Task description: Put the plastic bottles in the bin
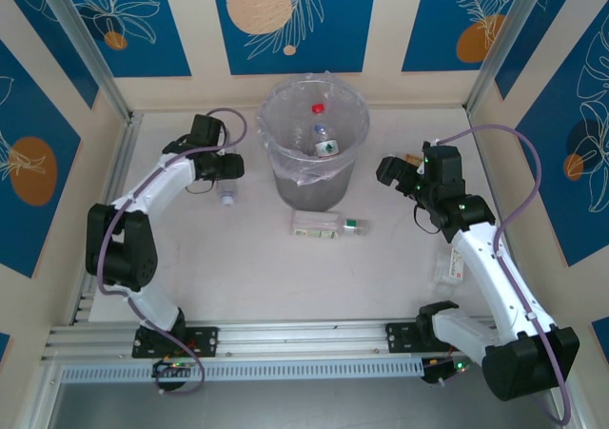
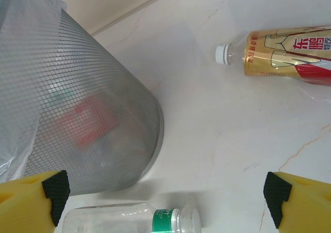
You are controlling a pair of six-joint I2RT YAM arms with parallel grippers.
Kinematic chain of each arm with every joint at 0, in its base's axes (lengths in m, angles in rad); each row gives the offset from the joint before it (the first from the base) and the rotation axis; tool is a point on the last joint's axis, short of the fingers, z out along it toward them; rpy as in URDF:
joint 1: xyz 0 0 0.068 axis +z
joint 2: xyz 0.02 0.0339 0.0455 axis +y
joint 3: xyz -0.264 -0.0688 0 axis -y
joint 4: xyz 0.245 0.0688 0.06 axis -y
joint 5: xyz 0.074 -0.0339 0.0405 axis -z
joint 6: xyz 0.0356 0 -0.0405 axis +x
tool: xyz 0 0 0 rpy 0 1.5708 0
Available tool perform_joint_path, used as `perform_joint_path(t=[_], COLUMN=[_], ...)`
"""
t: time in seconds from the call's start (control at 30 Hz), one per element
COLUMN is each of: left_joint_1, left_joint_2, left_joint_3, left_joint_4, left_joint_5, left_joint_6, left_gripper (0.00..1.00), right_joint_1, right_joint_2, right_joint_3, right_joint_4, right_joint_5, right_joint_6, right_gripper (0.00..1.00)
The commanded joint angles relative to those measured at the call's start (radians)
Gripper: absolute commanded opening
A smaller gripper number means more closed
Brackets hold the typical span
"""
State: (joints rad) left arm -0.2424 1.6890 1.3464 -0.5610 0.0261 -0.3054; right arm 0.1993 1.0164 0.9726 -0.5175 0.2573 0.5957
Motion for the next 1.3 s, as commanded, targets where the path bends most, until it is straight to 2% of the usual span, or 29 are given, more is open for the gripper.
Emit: perform_joint_path(t=[0.0,0.3,0.67,0.97,1.27], left_joint_1=[0.008,0.008,0.002,-0.023,-0.126], left_joint_2=[-0.063,-0.127,-0.164,-0.126,0.017], left_joint_3=[0.015,0.090,0.295,0.449,0.670], left_joint_4=[0.022,0.026,0.026,0.152,0.126], left_joint_5=[0.081,0.125,0.179,0.437,0.399], left_joint_6=[-0.028,-0.050,-0.061,-0.172,-0.146], left_gripper=[0.55,0.54,0.55,0.55,0.54], right_joint_1=[-0.008,-0.014,-0.016,-0.018,-0.019], right_joint_2=[-0.016,-0.013,-0.013,-0.026,-0.052], right_joint_3=[-0.008,-0.017,-0.017,-0.024,-0.036], right_joint_4=[0.010,0.025,0.026,0.026,0.017], right_joint_5=[-0.012,-0.023,-0.028,-0.032,-0.032], right_joint_6=[0.010,0.018,0.025,0.032,0.036], right_gripper=[1.00,0.99,1.00,1.00,1.00])
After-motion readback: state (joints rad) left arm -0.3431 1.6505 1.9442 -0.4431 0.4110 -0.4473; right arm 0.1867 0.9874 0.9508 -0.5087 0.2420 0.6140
